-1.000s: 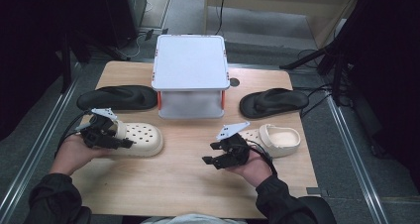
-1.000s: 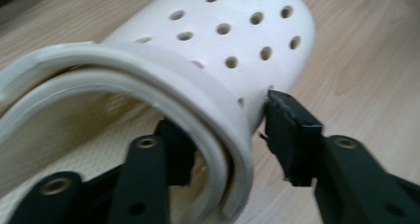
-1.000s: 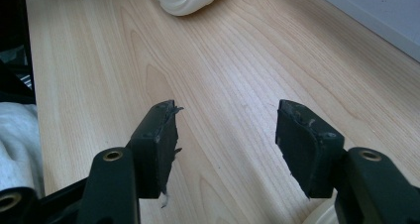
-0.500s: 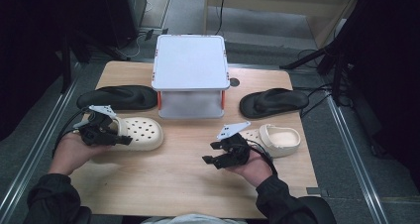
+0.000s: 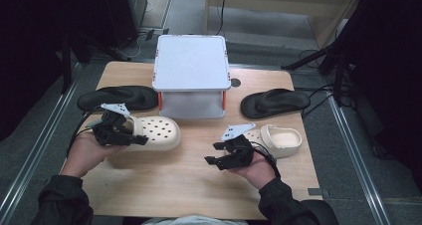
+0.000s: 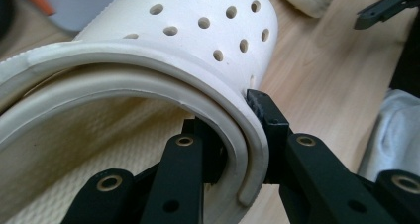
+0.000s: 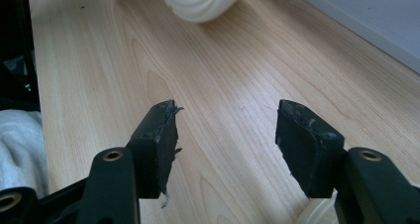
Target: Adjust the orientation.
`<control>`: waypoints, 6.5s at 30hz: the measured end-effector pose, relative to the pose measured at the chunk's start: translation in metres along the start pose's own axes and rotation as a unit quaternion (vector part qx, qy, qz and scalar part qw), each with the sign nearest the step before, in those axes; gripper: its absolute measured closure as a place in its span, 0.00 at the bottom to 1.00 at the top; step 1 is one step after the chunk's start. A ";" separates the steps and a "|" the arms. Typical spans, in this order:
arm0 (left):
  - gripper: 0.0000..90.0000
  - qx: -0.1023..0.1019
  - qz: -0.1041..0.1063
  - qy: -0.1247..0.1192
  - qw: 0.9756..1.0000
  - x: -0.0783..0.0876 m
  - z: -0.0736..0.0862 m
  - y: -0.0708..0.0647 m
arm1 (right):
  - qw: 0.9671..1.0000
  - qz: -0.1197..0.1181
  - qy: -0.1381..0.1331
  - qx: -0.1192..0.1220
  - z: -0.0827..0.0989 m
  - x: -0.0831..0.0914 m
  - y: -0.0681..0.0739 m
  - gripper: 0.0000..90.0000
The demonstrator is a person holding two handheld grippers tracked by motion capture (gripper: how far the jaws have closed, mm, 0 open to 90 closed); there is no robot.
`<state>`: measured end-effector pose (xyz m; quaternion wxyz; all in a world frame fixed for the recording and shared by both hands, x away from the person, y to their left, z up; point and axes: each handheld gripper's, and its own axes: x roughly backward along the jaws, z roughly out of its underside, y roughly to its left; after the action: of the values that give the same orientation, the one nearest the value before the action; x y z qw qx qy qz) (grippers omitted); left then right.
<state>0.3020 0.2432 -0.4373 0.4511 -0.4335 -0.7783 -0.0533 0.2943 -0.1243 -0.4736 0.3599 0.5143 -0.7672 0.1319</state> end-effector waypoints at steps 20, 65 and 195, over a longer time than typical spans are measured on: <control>0.84 0.008 0.032 0.022 0.999 -0.059 -0.028 -0.040 | 1.000 0.017 -0.014 -0.014 0.011 0.012 0.003 0.47; 0.89 -0.018 -0.017 0.006 1.000 -0.012 -0.033 0.001 | 0.999 0.011 -0.018 -0.028 0.010 -0.001 0.030 0.62; 0.99 0.092 -0.017 -0.009 0.996 -0.069 0.005 -0.016 | 0.995 0.049 -0.008 -0.085 -0.052 -0.074 -0.037 1.00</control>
<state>0.3023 0.1927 -0.4875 0.4813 -0.3771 -0.7911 0.0149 0.3639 -0.0594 -0.4944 0.3893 0.4445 -0.8028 0.0802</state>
